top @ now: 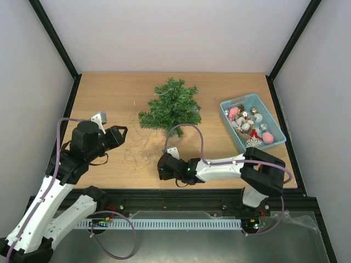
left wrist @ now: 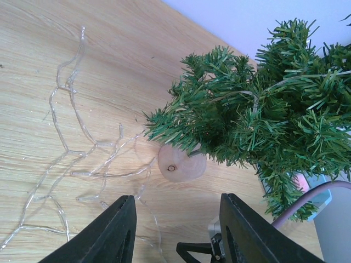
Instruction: Decorate the small christmas tree
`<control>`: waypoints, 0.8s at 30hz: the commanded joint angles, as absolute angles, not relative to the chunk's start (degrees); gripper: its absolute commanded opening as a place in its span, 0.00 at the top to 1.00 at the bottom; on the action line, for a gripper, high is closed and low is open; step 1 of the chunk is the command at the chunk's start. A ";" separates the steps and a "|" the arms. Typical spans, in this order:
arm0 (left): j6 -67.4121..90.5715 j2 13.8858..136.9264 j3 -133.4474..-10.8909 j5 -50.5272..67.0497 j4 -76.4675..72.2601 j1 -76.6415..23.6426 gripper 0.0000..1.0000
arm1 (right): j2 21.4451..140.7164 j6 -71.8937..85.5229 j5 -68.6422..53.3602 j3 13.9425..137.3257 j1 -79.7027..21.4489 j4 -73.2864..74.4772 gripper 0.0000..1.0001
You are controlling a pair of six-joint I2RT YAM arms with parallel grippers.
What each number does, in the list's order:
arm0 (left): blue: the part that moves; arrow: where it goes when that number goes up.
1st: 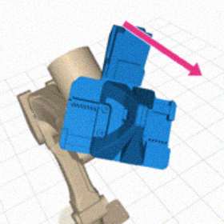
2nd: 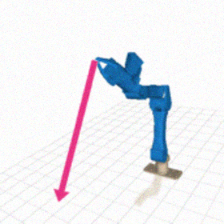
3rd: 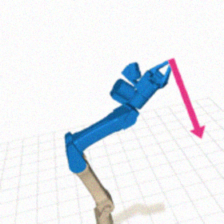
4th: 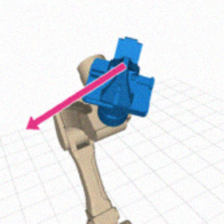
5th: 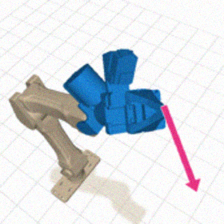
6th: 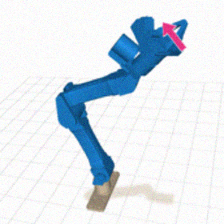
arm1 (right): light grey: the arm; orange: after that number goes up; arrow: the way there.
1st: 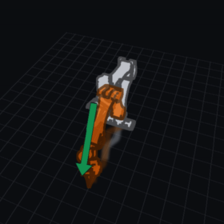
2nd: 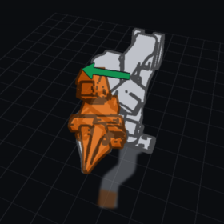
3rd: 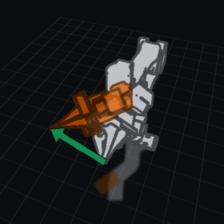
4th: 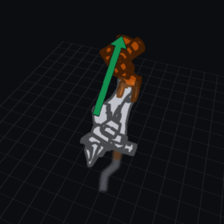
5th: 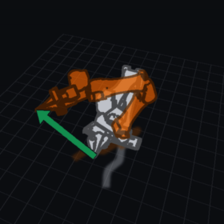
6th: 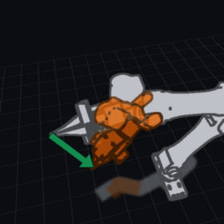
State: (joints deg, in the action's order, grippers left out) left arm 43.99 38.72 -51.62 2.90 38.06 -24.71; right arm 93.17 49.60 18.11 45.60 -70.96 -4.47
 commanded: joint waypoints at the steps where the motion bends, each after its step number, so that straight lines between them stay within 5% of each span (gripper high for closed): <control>1: 43.16 38.32 -51.62 1.24 38.75 -24.18 0.55 | 90.33 47.30 20.91 45.26 -71.28 -4.18 0.25; 14: 43.03 38.03 -51.59 1.13 39.90 -23.60 0.54 | 69.17 37.88 18.39 34.36 -71.28 -8.88 0.15; 24: 43.60 37.79 -48.80 1.69 38.65 -23.55 0.54 | 66.98 39.02 18.18 32.35 -71.28 -1.63 0.23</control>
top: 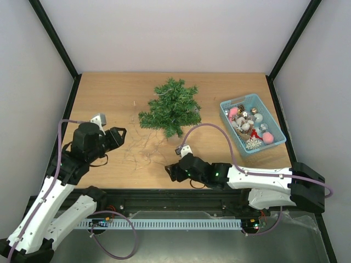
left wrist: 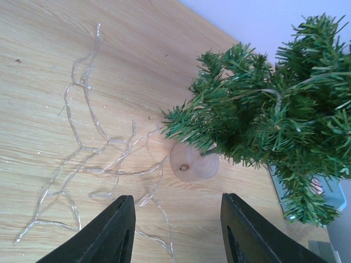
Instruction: Decorate the small christmas tree
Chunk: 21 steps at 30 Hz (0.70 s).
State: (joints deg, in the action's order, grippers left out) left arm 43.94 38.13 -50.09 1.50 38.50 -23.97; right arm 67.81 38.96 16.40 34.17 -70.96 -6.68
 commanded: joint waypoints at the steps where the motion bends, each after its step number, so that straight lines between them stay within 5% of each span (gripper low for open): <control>1: 43.65 37.77 -48.44 1.57 38.55 -23.55 0.54 | 67.41 38.56 17.81 32.45 -71.28 -1.74 0.26; 5: 43.83 38.10 -47.47 2.00 37.65 -23.47 0.54 | 71.45 36.84 17.28 35.33 -71.57 -2.05 0.33; 21: 43.44 35.45 -54.78 -0.40 44.10 -23.20 0.54 | 101.75 33.94 22.61 62.15 -72.60 2.69 0.31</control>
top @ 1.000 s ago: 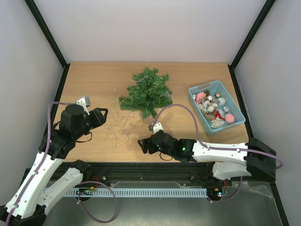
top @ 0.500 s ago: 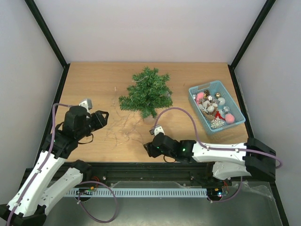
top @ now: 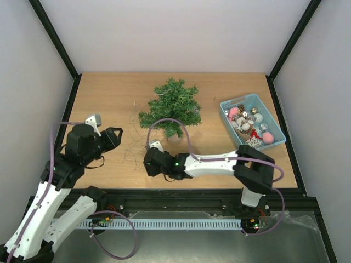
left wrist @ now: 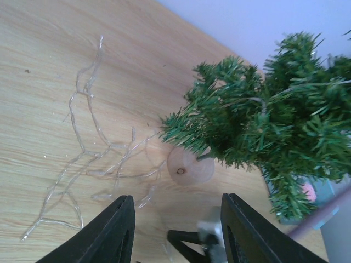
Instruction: Decorate the small christmas tree
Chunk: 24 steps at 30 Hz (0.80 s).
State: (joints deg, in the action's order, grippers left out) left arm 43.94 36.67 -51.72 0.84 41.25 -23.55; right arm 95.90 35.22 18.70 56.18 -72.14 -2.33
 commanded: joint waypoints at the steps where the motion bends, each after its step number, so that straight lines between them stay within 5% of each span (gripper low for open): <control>1: 43.39 35.38 -55.09 -0.58 44.51 -23.20 0.54 | 103.38 33.93 23.18 63.58 -72.60 3.51 0.30; 24: 42.84 34.76 -55.63 -0.92 45.44 -23.13 0.53 | 117.51 34.26 22.81 73.48 -68.57 4.82 0.42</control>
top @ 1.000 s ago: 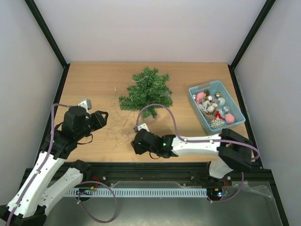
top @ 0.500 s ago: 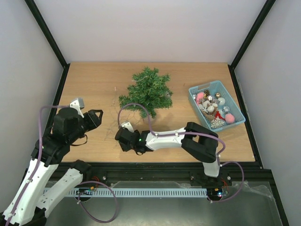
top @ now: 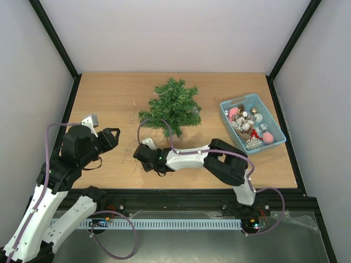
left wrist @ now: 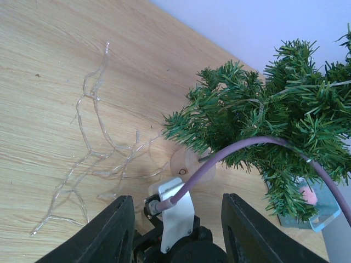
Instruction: Decorate the small christmas tree
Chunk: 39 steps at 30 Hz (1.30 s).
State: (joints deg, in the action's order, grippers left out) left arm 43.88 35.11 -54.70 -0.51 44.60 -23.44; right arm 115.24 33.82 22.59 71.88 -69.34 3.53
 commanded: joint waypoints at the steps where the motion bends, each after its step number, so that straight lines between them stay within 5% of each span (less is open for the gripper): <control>1: 42.81 34.86 -55.62 -0.95 45.44 -23.16 0.53 | 118.04 34.13 22.35 73.65 -68.48 4.65 0.43; 6: 42.69 35.18 -55.98 -0.96 45.69 -23.19 0.54 | 119.01 34.00 19.58 72.91 -68.51 4.39 0.77; 11: 42.54 35.61 -56.65 -0.82 45.97 -23.12 0.54 | 111.43 34.40 19.12 65.56 -70.20 4.08 0.89; 21: 41.96 37.10 -57.18 -0.49 45.02 -23.03 0.54 | 84.48 37.87 18.32 45.73 -75.15 6.13 0.92; 30: 41.46 38.26 -56.56 1.62 44.13 -23.03 0.54 | 56.57 41.09 26.83 41.82 -75.15 18.38 0.92; 35: 42.12 37.84 -50.15 6.08 41.68 -23.03 0.54 | 58.08 40.24 23.55 39.14 -74.16 14.48 0.69; 39: 43.47 36.16 -45.44 7.05 39.81 -23.03 0.55 | 66.50 40.75 19.13 37.61 -72.61 4.45 0.61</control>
